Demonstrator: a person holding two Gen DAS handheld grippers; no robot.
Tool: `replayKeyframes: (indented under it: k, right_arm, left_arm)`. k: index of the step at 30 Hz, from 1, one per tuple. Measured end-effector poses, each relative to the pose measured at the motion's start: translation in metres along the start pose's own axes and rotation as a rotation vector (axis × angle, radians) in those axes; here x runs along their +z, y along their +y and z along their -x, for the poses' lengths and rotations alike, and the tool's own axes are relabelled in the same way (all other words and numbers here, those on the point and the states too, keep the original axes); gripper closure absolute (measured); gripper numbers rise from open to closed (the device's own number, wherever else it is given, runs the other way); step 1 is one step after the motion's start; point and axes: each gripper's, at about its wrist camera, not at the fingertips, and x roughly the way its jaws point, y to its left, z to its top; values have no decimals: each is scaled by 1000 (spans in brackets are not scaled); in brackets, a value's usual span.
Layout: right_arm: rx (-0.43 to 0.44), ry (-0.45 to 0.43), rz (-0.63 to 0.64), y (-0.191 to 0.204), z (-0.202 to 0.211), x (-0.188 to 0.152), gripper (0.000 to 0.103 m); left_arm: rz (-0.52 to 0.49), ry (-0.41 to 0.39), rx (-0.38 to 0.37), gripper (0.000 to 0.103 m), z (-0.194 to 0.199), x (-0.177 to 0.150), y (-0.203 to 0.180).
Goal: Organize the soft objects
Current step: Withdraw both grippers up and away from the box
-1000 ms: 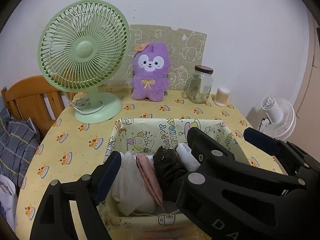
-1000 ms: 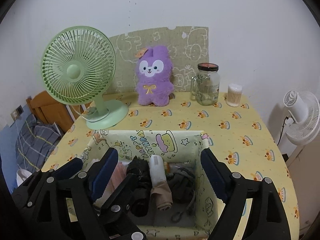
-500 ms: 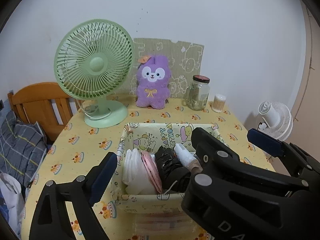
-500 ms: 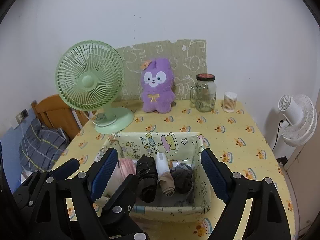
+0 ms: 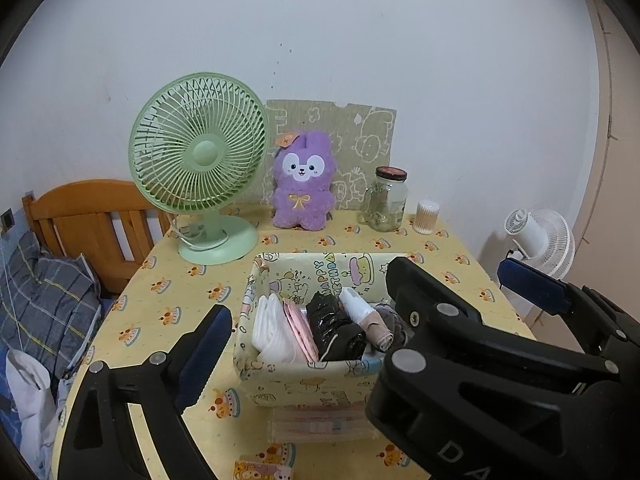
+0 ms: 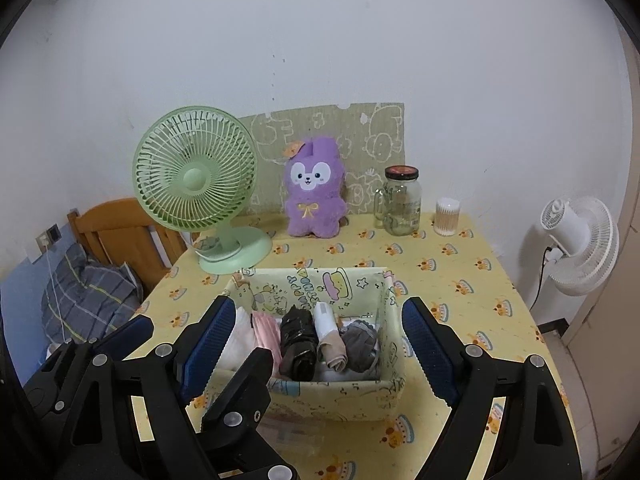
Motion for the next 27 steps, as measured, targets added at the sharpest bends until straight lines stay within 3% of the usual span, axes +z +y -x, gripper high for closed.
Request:
replayKeyframes:
  k: [27]
  right_arm:
    - [-3,-40,15,15,64,-35,3]
  left_arm:
    - [-18,-36,-22,3,55,-32,-1]
